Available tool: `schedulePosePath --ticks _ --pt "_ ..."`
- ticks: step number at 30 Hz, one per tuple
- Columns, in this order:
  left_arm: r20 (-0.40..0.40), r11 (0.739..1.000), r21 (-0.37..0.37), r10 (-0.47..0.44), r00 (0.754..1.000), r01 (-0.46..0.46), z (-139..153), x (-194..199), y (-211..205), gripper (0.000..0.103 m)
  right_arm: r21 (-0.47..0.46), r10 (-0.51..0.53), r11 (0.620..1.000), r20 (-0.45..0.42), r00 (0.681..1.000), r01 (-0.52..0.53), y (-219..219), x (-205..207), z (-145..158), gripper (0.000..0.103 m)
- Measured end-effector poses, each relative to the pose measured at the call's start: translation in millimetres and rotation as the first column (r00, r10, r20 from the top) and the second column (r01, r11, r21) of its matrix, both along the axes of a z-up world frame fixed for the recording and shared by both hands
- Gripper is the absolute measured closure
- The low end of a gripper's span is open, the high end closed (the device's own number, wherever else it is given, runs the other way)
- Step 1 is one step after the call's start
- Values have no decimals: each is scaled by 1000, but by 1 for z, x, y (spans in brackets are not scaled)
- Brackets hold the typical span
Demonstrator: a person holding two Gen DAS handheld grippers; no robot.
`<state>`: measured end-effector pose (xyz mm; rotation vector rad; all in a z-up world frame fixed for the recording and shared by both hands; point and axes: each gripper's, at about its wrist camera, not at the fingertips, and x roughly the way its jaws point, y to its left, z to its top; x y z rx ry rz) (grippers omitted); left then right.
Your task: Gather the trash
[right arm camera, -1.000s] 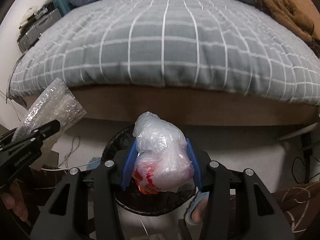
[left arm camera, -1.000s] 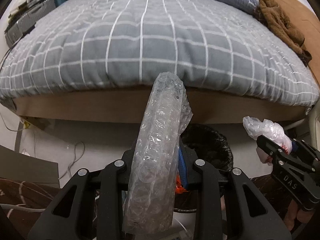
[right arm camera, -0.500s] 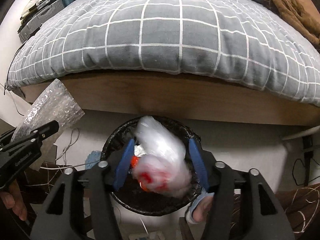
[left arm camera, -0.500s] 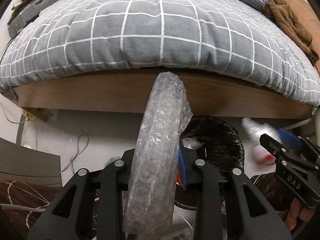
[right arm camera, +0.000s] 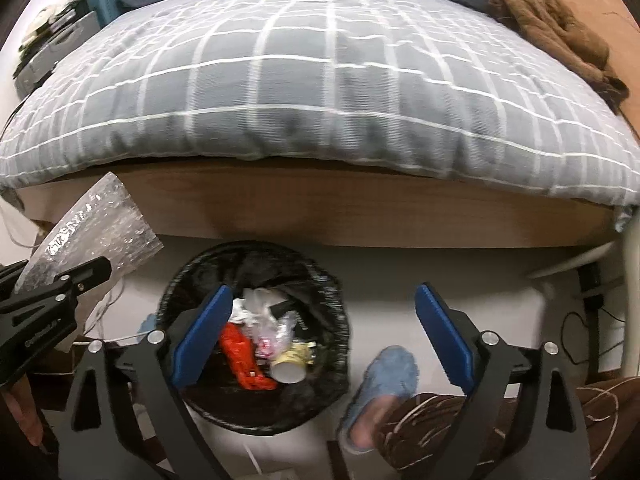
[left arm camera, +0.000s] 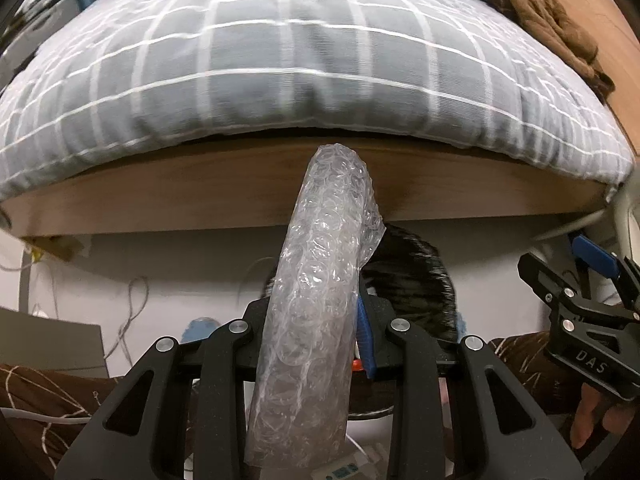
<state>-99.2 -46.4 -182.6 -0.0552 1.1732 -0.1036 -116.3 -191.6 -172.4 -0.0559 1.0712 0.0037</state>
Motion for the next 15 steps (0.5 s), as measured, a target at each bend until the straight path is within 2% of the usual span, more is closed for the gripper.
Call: schedulePosePath --ticks 6,11,13,15 --pt "3 998 -15 -62 998 62 3 5 -38 73 7 -71 997 16 997 71 -37 -3 5 14" --pt "5 997 -15 -78 997 78 2 3 -53 72 20 -97 995 21 995 96 -53 -6 4 14" --pt "6 997 -10 -80 997 80 1 2 -56 70 21 -97 995 20 995 96 -55 -6 4 14" --pt "14 997 4 -79 997 79 -2 0 -57 62 21 -96 995 20 995 96 -55 -6 4 14"
